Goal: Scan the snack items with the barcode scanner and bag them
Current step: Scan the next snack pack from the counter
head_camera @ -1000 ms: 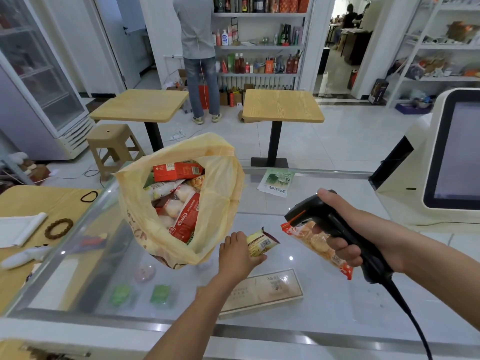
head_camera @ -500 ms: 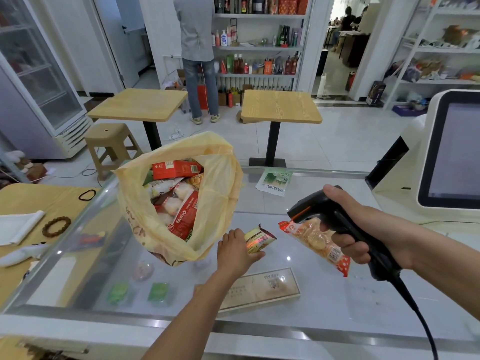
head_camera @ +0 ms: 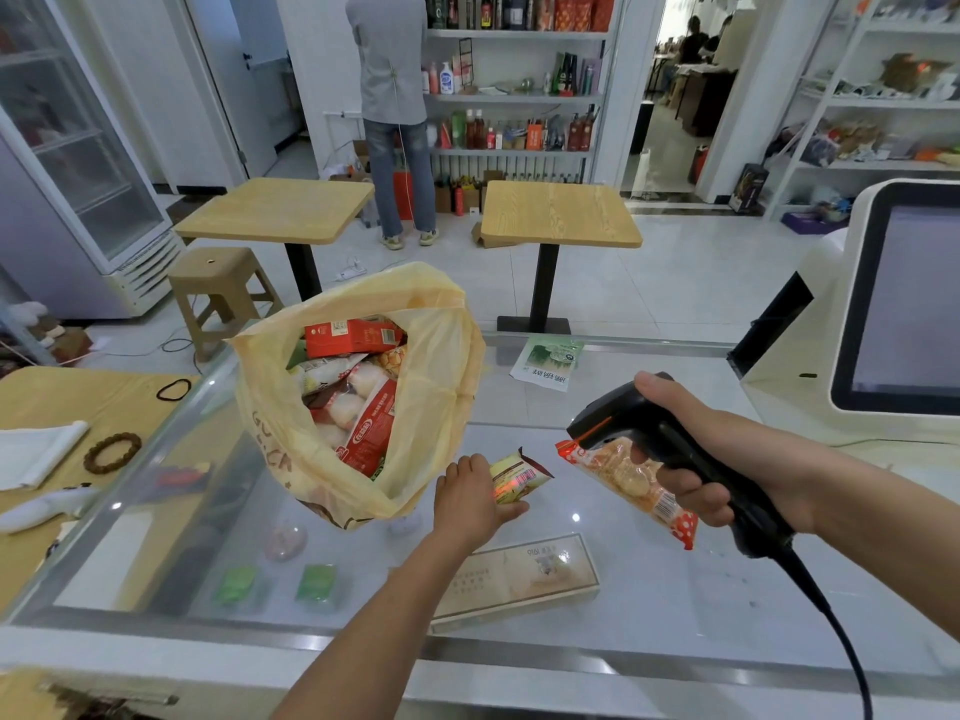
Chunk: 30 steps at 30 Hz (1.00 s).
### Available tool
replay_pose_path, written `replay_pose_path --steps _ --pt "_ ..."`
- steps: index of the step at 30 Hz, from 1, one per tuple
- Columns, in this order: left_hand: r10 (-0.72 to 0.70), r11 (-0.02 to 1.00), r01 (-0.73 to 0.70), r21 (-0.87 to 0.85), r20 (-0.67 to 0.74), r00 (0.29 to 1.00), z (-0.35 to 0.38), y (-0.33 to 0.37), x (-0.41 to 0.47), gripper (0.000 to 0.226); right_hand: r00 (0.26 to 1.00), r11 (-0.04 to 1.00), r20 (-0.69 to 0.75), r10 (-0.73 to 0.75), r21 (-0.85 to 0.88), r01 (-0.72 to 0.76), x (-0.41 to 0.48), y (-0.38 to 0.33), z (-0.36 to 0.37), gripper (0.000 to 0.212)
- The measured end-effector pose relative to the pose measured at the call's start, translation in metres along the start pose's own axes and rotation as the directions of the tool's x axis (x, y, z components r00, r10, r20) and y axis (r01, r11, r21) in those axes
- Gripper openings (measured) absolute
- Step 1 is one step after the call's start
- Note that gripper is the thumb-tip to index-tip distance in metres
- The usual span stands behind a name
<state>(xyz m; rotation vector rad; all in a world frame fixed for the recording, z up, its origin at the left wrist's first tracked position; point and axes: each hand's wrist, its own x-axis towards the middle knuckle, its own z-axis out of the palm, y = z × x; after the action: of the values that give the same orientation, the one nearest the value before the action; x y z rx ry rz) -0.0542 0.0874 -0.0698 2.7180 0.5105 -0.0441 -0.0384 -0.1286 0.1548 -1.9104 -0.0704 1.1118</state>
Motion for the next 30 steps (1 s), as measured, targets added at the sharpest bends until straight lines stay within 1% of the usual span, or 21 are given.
replay_pose_path --steps 6,10,12,15,18,20,21,24,27,29,30 --pt "-0.005 1.0 0.005 0.002 0.008 1.0 0.0 0.0 0.001 0.07 1.0 1.0 0.004 -0.004 0.014 0.004 0.002 0.007 -0.004 0.077" --pt "0.009 1.0 -0.009 0.012 -0.003 1.0 0.001 -0.001 0.0 0.07 1.0 0.997 0.014 -0.014 0.073 0.013 0.012 0.013 -0.006 0.08" --pt "0.017 1.0 -0.017 -0.005 -0.017 1.0 0.002 -0.002 -0.002 0.069 1.0 0.996 -0.005 -0.023 0.092 0.023 0.025 0.02 -0.003 0.078" --pt "-0.011 0.994 0.006 -0.114 -0.044 0.999 0.003 -0.004 -0.006 0.06 0.995 0.99 -0.097 -0.01 0.142 0.023 0.06 0.041 0.007 0.068" --pt "-0.049 0.968 0.029 -0.248 -0.074 0.996 0.0 -0.005 -0.015 0.051 0.985 0.982 -0.17 -0.016 0.184 0.047 0.098 0.061 0.02 0.069" --pt "-0.053 0.956 0.026 -0.294 -0.087 0.995 -0.005 -0.007 -0.021 0.047 0.976 0.978 -0.217 -0.037 0.191 0.08 0.117 0.07 0.029 0.067" --pt "-0.059 0.95 0.027 -0.312 -0.096 0.994 -0.007 -0.008 -0.024 0.045 0.969 0.977 -0.243 -0.051 0.187 0.098 0.125 0.073 0.033 0.063" --pt "-0.082 0.916 0.023 -0.401 -0.13 0.988 -0.015 -0.013 -0.031 0.043 0.954 0.986 -0.284 -0.091 0.106 0.126 0.14 0.077 0.043 0.051" --pt "-0.053 0.896 -0.017 -0.443 -0.145 0.988 -0.024 -0.013 -0.041 0.041 0.941 0.99 -0.307 -0.144 -0.038 0.139 0.146 0.076 0.047 0.049" --pt "-0.032 0.887 -0.053 -0.458 -0.175 0.984 -0.03 -0.01 -0.048 0.04 0.935 0.976 -0.304 -0.181 -0.172 0.133 0.148 0.077 0.045 0.051" --pt "-0.025 0.882 -0.072 -0.466 -0.199 0.98 -0.034 -0.009 -0.051 0.039 0.932 0.949 -0.302 -0.202 -0.296 0.11 0.149 0.078 0.044 0.054"
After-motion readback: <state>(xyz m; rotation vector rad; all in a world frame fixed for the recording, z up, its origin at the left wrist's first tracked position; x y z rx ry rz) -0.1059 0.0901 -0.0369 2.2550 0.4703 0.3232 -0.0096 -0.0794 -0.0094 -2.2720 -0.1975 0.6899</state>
